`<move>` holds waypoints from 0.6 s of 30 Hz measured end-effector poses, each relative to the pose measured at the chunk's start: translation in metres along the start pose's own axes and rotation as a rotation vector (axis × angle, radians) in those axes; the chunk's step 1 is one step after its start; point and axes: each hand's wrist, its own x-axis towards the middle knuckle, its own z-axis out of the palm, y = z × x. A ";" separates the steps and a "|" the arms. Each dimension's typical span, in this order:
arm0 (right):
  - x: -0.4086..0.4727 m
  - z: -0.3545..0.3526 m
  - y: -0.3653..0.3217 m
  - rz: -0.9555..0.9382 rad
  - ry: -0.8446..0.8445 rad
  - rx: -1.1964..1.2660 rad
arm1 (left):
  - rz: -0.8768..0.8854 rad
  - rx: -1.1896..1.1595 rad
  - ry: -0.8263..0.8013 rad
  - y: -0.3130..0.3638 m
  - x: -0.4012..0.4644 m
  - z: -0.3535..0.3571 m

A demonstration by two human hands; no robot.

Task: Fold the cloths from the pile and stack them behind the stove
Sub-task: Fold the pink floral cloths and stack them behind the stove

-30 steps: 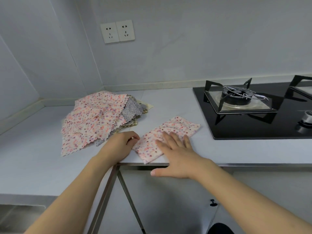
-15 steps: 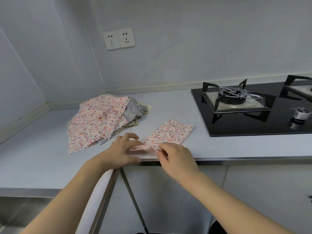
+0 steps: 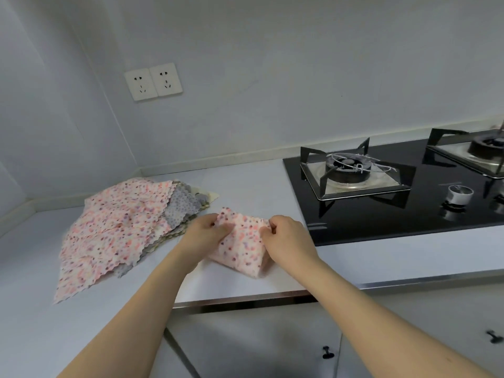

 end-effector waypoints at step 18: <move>0.046 0.002 0.020 0.119 -0.228 -0.321 | 0.162 1.043 0.316 -0.025 0.028 0.054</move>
